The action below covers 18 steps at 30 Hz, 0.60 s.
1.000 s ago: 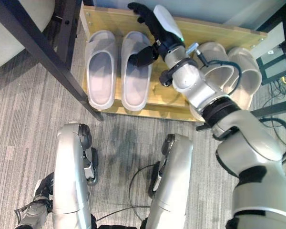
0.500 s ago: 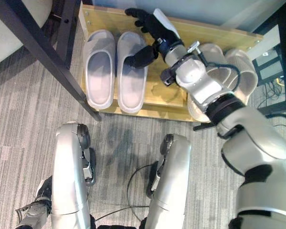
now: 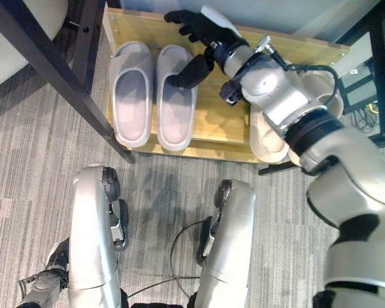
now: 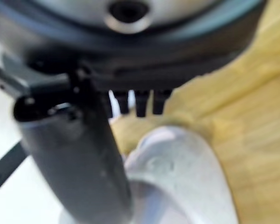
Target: Arrange the slippers neatly on the shoe rack.
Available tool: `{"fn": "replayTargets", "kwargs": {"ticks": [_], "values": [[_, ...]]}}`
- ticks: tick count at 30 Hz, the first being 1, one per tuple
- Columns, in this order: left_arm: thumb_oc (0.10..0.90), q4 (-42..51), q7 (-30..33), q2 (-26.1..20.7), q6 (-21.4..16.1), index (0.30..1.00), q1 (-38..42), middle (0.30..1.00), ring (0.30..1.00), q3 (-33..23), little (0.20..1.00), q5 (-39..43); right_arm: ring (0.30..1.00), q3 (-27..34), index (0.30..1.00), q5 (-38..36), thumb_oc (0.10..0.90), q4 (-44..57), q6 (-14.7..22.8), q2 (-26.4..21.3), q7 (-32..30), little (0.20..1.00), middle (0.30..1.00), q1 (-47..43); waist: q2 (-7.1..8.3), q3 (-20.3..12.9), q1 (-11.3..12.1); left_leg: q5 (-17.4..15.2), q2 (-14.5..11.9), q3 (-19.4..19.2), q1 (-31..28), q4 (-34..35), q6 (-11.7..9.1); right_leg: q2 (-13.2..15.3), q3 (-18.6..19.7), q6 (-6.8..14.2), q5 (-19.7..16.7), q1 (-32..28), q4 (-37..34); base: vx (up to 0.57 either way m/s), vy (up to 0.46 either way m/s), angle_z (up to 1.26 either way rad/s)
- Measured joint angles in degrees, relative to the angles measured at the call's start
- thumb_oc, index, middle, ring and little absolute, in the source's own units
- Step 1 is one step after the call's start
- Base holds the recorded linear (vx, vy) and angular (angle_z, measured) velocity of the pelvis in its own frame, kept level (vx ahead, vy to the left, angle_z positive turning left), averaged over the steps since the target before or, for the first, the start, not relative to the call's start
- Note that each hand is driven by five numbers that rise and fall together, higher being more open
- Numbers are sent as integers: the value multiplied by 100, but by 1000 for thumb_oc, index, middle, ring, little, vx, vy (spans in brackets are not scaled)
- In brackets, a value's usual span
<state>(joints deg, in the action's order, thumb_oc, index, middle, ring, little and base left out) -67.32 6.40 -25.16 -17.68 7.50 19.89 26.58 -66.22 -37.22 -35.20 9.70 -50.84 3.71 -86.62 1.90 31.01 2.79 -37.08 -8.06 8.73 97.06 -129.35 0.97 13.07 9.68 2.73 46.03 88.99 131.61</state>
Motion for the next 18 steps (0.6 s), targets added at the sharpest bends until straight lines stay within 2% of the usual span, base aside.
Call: {"fn": "replayTargets", "kwargs": {"ticks": [7, 12, 14, 17, 18], "values": [[800, -4, -80, -6, 53, 900, 1, 900, 900, -42, 900, -211, 900, -511, 900, -168, 800, 1115, -29, -550, 243, 900, 900, 76, 0, 0, -52, 0, -2, -19, 4, 66, 0, 6, -18, 0, 0, 7, -74, 0, 0, 0], [800, -5, -78, 5, 56, 900, 5, 900, 900, -46, 900, -250, 900, -480, 900, -85, 800, 1198, -8, -729, 202, 900, 900, 167, 1, 0, -59, 0, -3, -25, 4, 76, 0, 8, -18, 0, 0, 6, -88, 0, 0, 0], [800, -3, -68, 29, 55, 900, 3, 900, 900, -88, 900, -247, 900, -69, 900, 494, 800, 1369, 81, -837, -66, 900, 900, 475, 1, 0, -57, -1, -1, -29, 6, 80, -1, 9, -18, 0, 0, 6, -94, 0, 0, 0], [800, -17, 35, 197, 86, 900, 38, 900, 900, -369, 900, -245, 900, 2043, 900, 1674, 800, 1848, 248, -778, -917, 900, 900, 2007, 22, -1, -72, -10, -2, -63, -16, 123, -16, -4, -8, 0, 0, 1, -148, 0, 0, 0], [800, -4, 63, 239, 118, 900, 44, 900, 900, -448, 900, -245, 900, 2462, 900, 2039, 800, 1884, 300, -719, -1161, 900, 900, 2307, 24, 0, -70, -11, -1, -69, -25, 134, -15, -3, -9, 0, 0, -11, -163, 0, 0, 0]]}}
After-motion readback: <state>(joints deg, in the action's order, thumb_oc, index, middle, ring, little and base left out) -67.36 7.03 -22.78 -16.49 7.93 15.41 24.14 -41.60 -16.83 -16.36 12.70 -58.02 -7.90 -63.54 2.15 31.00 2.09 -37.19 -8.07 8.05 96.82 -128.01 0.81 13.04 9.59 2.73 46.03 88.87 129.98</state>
